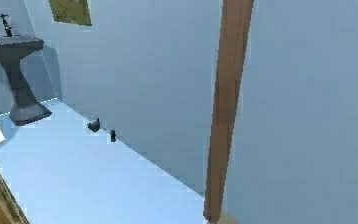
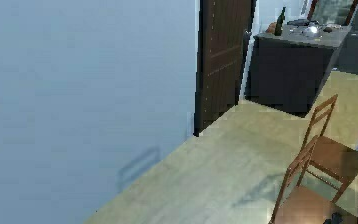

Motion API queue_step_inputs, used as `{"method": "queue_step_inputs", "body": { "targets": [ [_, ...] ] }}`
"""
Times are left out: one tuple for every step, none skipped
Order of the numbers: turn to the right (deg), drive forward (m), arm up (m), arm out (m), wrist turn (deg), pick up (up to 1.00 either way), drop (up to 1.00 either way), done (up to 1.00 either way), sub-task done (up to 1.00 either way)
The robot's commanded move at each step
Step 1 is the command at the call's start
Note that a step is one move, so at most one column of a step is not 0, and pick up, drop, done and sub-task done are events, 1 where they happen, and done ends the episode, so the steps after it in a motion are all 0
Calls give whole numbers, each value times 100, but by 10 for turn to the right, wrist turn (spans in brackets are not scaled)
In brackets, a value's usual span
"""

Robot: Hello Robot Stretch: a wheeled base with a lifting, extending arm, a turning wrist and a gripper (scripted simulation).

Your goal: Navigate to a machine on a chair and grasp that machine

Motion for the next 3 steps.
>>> {"method": "queue_step_inputs", "body": {
  "targets": [
    [-120,0,0,0,0,0,0,0,0],
    [0,45,0,0,0,0,0,0,0],
    [-360,0,0,0,0,0,0,0,0]
  ]
}}
